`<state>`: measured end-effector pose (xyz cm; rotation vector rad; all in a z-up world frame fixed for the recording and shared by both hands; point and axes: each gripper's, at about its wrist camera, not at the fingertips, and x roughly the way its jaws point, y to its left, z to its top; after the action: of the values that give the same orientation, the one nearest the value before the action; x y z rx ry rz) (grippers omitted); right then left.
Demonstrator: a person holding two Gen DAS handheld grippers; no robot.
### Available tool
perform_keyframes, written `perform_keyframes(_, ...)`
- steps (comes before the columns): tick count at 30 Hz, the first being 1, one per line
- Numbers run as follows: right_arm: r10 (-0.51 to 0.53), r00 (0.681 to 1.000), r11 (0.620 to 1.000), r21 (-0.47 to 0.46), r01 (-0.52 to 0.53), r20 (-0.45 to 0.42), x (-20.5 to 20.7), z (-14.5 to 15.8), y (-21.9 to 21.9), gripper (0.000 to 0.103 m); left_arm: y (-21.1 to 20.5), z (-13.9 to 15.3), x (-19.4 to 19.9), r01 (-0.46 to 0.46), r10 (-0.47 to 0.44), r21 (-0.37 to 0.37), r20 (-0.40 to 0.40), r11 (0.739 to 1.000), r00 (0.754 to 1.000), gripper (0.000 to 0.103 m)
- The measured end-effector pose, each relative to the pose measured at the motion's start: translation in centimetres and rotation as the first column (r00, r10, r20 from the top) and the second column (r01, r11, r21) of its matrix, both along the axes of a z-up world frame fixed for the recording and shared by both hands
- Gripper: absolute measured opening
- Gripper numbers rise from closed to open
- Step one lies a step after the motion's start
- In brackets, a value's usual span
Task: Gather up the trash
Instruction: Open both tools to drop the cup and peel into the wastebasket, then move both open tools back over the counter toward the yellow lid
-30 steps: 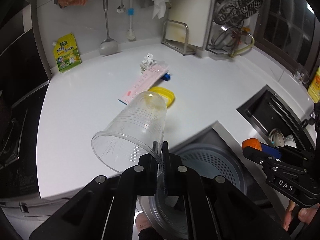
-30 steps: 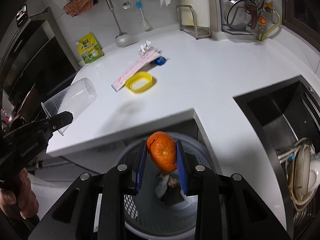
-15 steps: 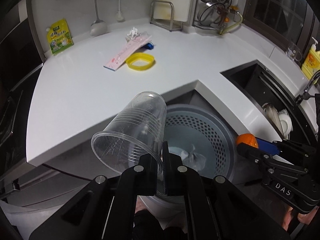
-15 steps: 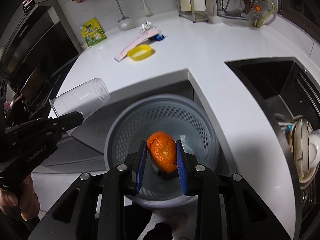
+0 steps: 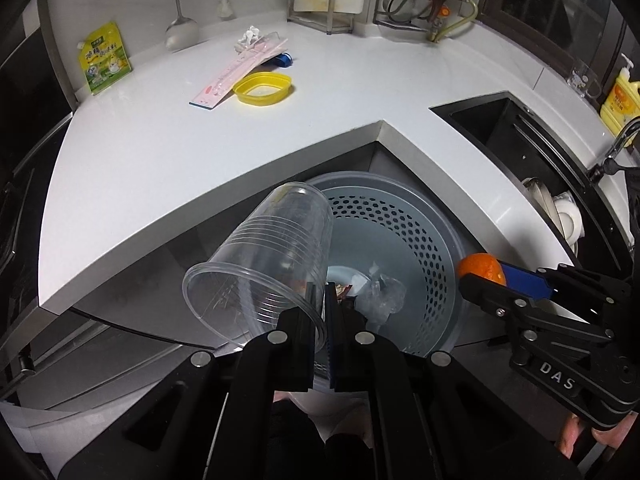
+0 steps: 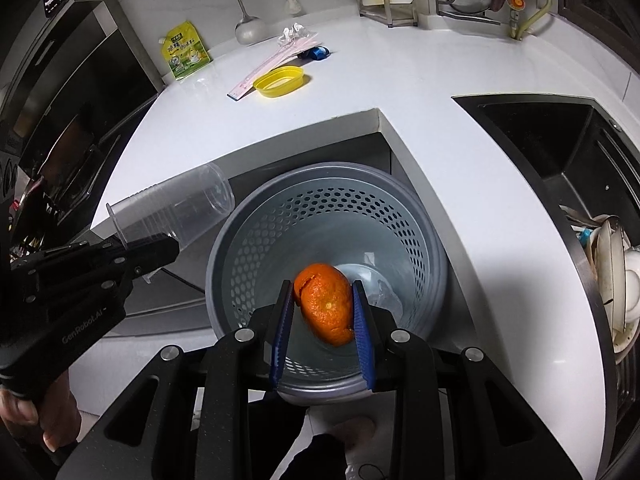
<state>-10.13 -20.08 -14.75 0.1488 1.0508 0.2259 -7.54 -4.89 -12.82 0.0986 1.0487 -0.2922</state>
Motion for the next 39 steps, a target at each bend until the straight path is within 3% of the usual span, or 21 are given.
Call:
perform_keyframes(20,-0.006,0.997,1.0,0.002,0.006,-0.072,2.1,-1.9,0.2,0.028,0.7,-0.6,1.1,-0.023,0.023,-0.006,-0.043,1.0,0.999,0.008)
perform_keyframes(23,-0.016,0.997,1.0,0.0,0.016,-0.074,2.2,-2.0,0.0,0.035,1.0,-0.7,1.4,-0.036,0.035,-0.012,-0.055,0.999,0.998,0.008)
perform_keyframes(25,-0.029,0.997,1.0,0.002,0.029,-0.071,2.2,-2.0,-0.3,0.047,1.2,-0.8,1.5,-0.045,0.044,-0.012,-0.06,0.999,0.997,0.017)
perform_keyframes(28,-0.043,0.997,0.999,0.005,0.044,-0.07,2.1,-1.9,-0.7,0.053,1.6,-0.6,1.5,-0.062,0.061,-0.018,-0.051,0.998,0.997,0.046)
perform_keyframes(29,-0.046,0.996,0.999,0.007,0.046,-0.073,2.2,-1.9,-0.8,0.054,1.8,-0.4,1.5,-0.066,0.065,-0.024,-0.045,0.998,0.997,0.05)
perform_keyframes(39,-0.049,0.996,0.998,0.023,0.051,-0.073,2.2,-1.6,-1.0,0.059,2.3,0.2,1.9,-0.085,0.085,-0.025,-0.03,0.996,0.996,0.056)
